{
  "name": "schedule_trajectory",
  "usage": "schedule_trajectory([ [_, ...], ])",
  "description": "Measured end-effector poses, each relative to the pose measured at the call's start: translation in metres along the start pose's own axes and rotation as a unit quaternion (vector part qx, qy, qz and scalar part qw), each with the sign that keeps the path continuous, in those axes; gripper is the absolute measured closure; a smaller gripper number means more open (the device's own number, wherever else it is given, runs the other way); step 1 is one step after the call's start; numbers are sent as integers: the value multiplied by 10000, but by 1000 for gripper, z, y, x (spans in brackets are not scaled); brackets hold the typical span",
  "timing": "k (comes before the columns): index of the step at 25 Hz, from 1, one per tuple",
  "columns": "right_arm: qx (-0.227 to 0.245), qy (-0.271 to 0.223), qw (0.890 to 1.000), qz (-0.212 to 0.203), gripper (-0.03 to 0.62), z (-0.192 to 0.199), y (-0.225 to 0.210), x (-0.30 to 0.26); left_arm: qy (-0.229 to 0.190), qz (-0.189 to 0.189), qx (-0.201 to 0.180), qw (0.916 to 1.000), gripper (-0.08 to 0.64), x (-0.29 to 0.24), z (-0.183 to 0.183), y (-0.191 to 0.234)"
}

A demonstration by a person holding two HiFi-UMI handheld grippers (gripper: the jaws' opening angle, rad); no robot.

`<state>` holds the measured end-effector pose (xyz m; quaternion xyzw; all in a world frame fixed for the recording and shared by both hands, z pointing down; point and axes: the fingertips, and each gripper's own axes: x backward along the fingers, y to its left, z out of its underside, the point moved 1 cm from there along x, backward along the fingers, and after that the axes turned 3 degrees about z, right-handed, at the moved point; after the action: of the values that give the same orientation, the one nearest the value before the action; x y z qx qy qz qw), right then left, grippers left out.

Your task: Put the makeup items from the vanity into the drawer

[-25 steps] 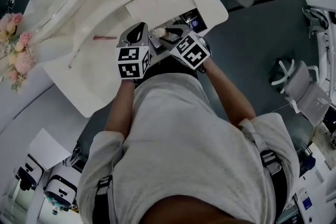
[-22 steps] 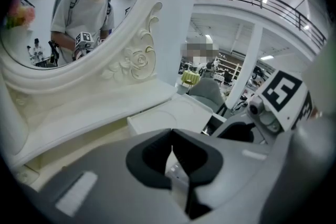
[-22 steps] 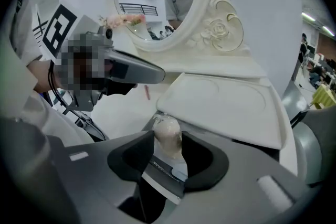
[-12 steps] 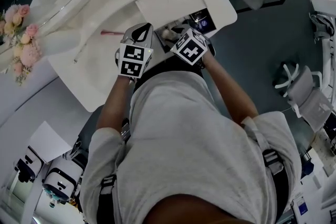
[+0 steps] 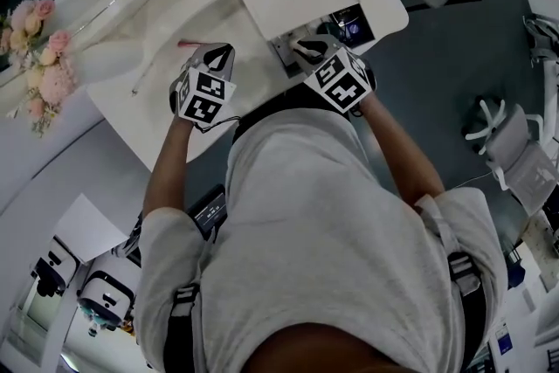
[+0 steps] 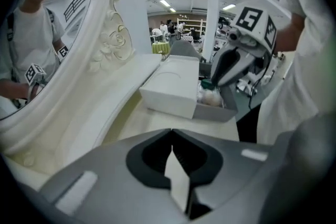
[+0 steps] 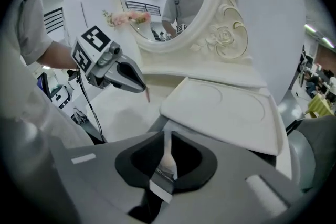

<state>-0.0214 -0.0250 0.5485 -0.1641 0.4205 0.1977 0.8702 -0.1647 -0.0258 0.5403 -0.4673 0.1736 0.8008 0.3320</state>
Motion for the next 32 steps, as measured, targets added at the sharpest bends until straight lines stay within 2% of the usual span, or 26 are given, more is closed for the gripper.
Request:
schedule_trajectory([
  [1, -48, -118, 9999, 51, 576, -3, 0, 1, 85, -52, -94, 9999, 557, 1, 6, 4],
  [2, -96, -222, 9997, 87, 592, -6, 1, 2, 165, -101, -185, 9996, 557, 2, 12, 8],
  [4, -141, -361, 9992, 111, 593, -12, 4, 3, 321, -159, -398, 9986, 557, 3, 21, 15],
  [6, -143, -376, 9992, 82, 592, -13, 9, 2, 575, -145, -797, 9951, 557, 2, 31, 17],
  [9, -139, -331, 9994, -3, 592, -13, 15, 2, 1114, -50, -1773, 9778, 557, -3, 48, 19],
  [12, -114, -326, 9994, -3, 592, -15, 17, 3, 1483, 104, -2350, 9605, 557, -7, 63, 25],
  [18, -180, -242, 9995, 28, 592, -10, 20, 6, 1898, 47, -2702, 9439, 548, -20, 87, 40],
  [19, -184, -224, 9996, 28, 592, -8, 20, 6, 1963, 77, -2754, 9411, 508, -22, 91, 41],
  [23, -203, -149, 9997, 45, 592, -3, 19, 7, 2119, 192, -2916, 9326, 459, -34, 98, 42],
  [28, -268, -148, 9995, 65, 592, -4, 19, 5, 2458, 70, -3218, 9143, 443, -45, 104, 52],
  [32, -293, -136, 9995, 58, 592, -4, 22, 4, 2631, 213, -3133, 9123, 459, -49, 106, 53],
])
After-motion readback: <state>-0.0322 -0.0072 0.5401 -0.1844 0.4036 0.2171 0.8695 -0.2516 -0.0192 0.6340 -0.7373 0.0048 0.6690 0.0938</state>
